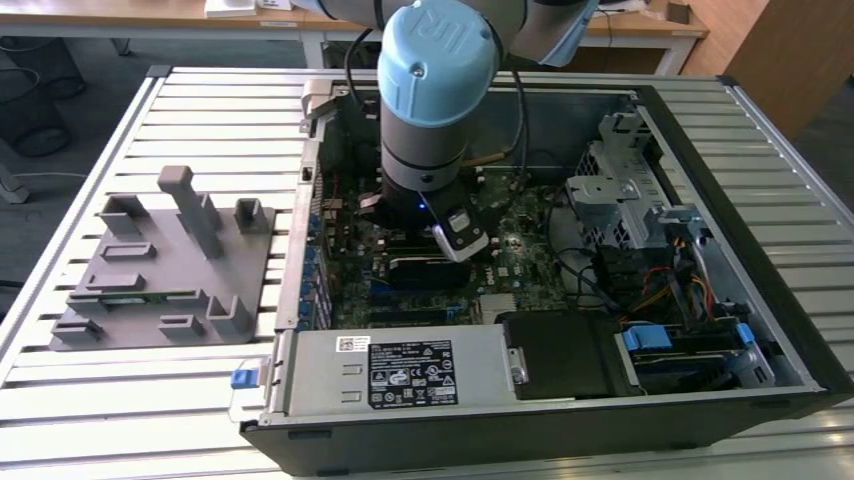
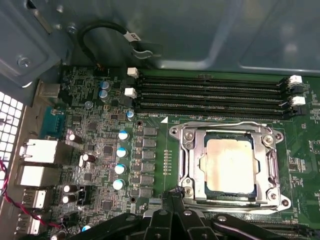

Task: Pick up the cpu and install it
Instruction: 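Install the second cpu locking lever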

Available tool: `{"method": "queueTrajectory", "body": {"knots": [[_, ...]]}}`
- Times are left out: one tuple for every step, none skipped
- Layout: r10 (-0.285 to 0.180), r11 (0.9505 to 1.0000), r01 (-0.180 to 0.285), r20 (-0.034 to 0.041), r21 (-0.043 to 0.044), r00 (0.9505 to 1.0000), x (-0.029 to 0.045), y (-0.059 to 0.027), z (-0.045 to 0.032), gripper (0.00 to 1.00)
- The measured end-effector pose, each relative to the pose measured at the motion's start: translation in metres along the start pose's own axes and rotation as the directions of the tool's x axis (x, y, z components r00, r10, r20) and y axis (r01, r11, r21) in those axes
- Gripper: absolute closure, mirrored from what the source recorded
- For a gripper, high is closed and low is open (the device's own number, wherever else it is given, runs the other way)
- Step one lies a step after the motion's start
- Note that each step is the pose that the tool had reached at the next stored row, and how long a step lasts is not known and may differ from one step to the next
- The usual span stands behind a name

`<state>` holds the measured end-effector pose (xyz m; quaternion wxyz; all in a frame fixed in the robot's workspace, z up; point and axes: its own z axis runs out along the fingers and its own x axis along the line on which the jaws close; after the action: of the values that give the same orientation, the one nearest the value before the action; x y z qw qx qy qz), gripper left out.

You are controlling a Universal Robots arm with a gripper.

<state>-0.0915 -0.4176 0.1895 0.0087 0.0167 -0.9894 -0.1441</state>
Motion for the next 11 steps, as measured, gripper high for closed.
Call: {"method": "queueTrajectory", "body": {"knots": [[0.0,1.0,0.0,0.0,-0.0001,1.0,0.0001,0.0002,0.0002,0.89],[0.0,1.0,0.0,0.0,0.0,1.0,0.0001,0.0002,0.0003,0.89],[0.0,1.0,0.0,-0.0001,0.0001,1.0,0.0003,0.0003,0.0003,0.89],[0.0,1.0,0.0,-0.0002,0.0002,1.0,0.0005,0.0003,0.0003,0.89],[0.0,1.0,0.0,-0.0002,0.0002,1.0,0.0007,0.0003,0.0003,0.89],[0.0,1.0,0.0,-0.0002,0.0003,1.0,0.0009,0.0004,0.0003,0.89],[0.0,1.0,0.0,-0.0001,0.0004,1.0,0.0012,0.0004,0.0003,0.89],[0.0,1.0,0.0,-0.0003,0.0008,1.0,0.0013,0.0003,0.0003,0.89],[0.0,1.0,0.0,-0.0003,0.0021,1.0,0.0013,0.0003,0.0003,0.89],[0.0,1.0,0.0,-0.0003,0.0046,1.0,0.0014,0.0003,0.0004,0.89],[0.0,1.0,0.0,-0.0004,0.0087,1.0,0.0015,0.0004,0.0004,0.89]]}}
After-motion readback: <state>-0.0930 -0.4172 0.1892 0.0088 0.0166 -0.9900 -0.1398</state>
